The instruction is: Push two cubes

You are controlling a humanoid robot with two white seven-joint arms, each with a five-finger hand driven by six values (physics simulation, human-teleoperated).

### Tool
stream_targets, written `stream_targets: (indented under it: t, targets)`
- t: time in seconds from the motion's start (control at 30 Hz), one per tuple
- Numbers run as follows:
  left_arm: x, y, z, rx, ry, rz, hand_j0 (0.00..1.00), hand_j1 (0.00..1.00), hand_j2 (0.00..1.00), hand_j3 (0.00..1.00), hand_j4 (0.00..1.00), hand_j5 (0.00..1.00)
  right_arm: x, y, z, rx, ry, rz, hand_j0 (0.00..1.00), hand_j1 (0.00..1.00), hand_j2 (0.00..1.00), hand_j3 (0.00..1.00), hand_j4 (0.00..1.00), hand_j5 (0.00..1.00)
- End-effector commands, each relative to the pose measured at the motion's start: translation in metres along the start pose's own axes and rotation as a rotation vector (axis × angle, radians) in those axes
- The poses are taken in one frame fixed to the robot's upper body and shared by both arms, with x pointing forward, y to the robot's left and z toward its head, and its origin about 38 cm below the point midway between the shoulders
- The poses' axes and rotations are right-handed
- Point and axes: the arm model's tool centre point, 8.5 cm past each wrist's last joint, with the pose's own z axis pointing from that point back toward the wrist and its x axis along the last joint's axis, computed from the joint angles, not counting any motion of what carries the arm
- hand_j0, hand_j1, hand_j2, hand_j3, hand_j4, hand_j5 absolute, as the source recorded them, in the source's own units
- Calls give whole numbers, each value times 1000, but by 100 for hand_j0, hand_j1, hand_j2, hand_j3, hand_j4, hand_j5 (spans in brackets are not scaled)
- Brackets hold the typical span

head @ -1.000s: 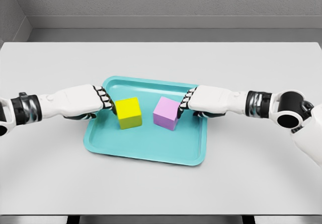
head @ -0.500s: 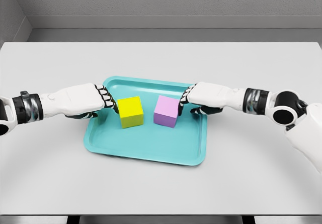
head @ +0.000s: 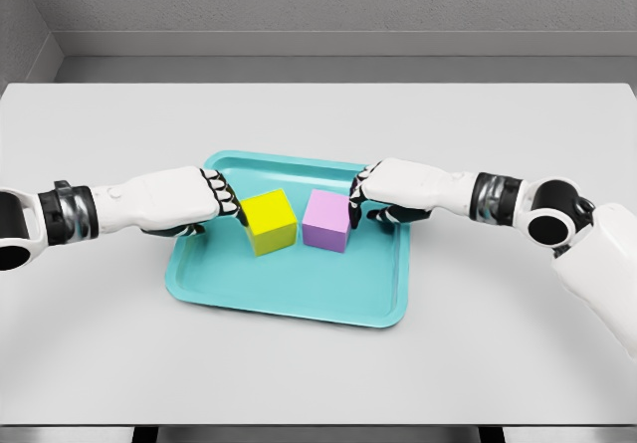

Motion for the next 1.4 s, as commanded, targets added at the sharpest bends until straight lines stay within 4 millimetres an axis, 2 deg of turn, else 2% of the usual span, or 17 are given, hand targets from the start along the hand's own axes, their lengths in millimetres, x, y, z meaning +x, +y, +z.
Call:
stream_targets:
  t: [0.0, 0.4, 0.5, 0.6, 0.67, 0.9, 0.93, 1.17, 1.37]
  targets:
    - [-1, 1, 1, 6, 3, 4, 74, 74, 74, 74, 74, 74, 1, 6, -2, 34, -3, 68, 61, 61, 61, 61, 61, 61]
    - [-6, 7, 4, 17, 19, -5, 74, 74, 74, 74, 74, 74, 3, -2, -2, -58, -10, 65, 61, 61, 61, 61, 61, 61]
    - [-12, 11, 12, 27, 39, -3, 74, 74, 74, 74, 74, 74, 3, -3, -2, -60, -12, 65, 61, 61, 61, 61, 61, 61]
    - [-22, 12, 29, 10, 80, -12, 70, 70, 70, 70, 70, 70, 2, -4, -1, -65, -7, 65, 61, 61, 61, 61, 61, 61]
    - [-24, 12, 30, 11, 86, -10, 70, 70, 70, 70, 70, 70, 2, -6, -1, -82, -6, 67, 61, 61, 61, 61, 61, 61]
    - [-33, 16, 47, 7, 128, -23, 71, 71, 71, 71, 71, 71, 0, 2, -5, -59, 0, 59, 60, 60, 60, 60, 60, 60]
    - [-34, 16, 47, 9, 129, -23, 71, 71, 71, 71, 71, 71, -9, 9, -3, -45, 22, 40, 60, 60, 60, 60, 60, 60]
    - [-34, 17, 48, 10, 132, -23, 71, 71, 71, 71, 71, 71, -20, 18, 2, -19, 58, 26, 60, 60, 60, 60, 60, 60]
    - [-37, 16, 50, 10, 141, -18, 71, 71, 71, 71, 71, 71, -16, 15, -1, -23, 47, 34, 60, 60, 60, 60, 60, 60]
